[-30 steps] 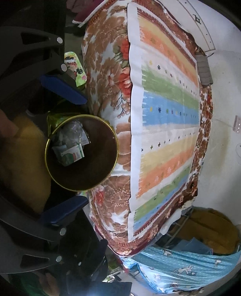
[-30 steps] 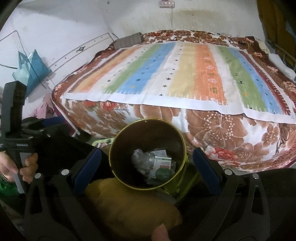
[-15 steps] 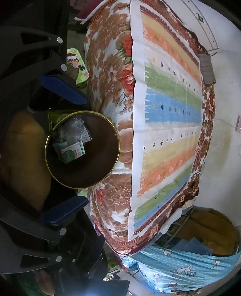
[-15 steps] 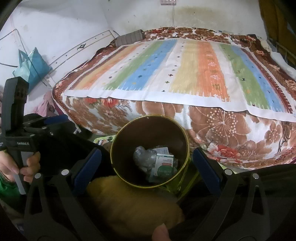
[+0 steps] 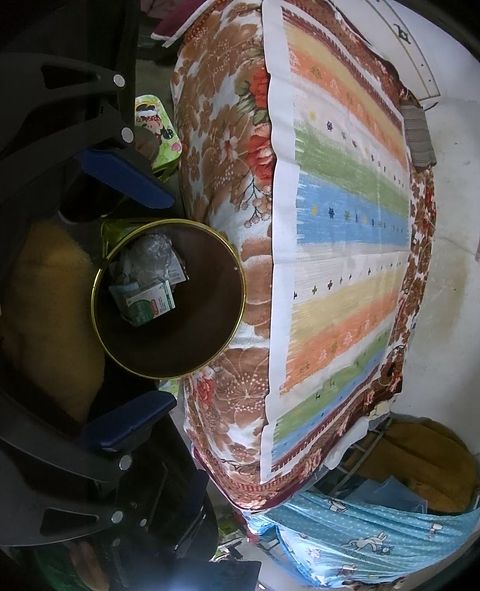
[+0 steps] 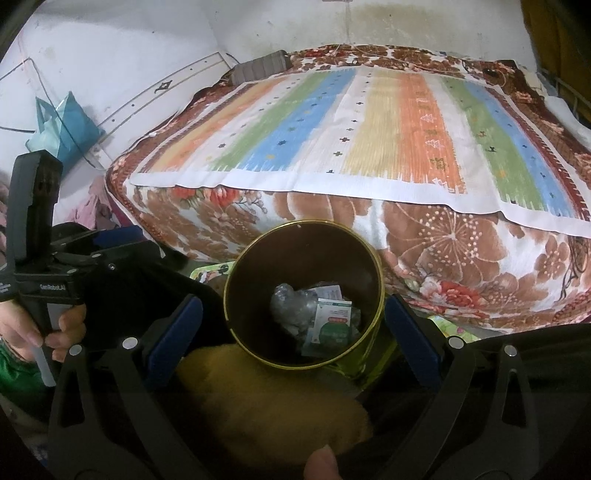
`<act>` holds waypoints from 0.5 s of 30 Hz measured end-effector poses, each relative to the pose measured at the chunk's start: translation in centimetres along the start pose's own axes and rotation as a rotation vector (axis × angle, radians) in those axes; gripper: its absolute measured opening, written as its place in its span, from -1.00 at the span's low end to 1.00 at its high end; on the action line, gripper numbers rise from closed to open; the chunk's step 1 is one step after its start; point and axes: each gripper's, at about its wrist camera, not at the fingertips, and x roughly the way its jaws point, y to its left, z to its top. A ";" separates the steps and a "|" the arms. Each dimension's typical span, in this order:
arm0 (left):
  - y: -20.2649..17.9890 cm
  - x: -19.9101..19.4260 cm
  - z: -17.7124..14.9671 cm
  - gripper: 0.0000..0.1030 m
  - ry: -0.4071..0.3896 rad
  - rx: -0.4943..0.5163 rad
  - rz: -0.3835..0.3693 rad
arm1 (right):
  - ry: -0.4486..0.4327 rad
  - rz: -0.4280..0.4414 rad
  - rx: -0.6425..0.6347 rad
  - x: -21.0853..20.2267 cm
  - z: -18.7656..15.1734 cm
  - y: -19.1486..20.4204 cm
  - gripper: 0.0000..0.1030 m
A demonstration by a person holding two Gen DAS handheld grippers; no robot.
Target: Collect trash
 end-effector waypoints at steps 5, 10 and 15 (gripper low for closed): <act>0.0 0.1 0.0 0.89 0.003 0.003 0.002 | 0.001 0.000 0.000 0.0 0.1 0.0 0.83; 0.1 0.3 -0.1 0.89 0.007 0.000 0.007 | 0.003 0.005 -0.001 0.1 0.0 0.1 0.83; 0.8 0.9 -0.2 0.89 0.023 -0.023 0.000 | 0.000 0.004 0.009 0.1 -0.1 0.1 0.83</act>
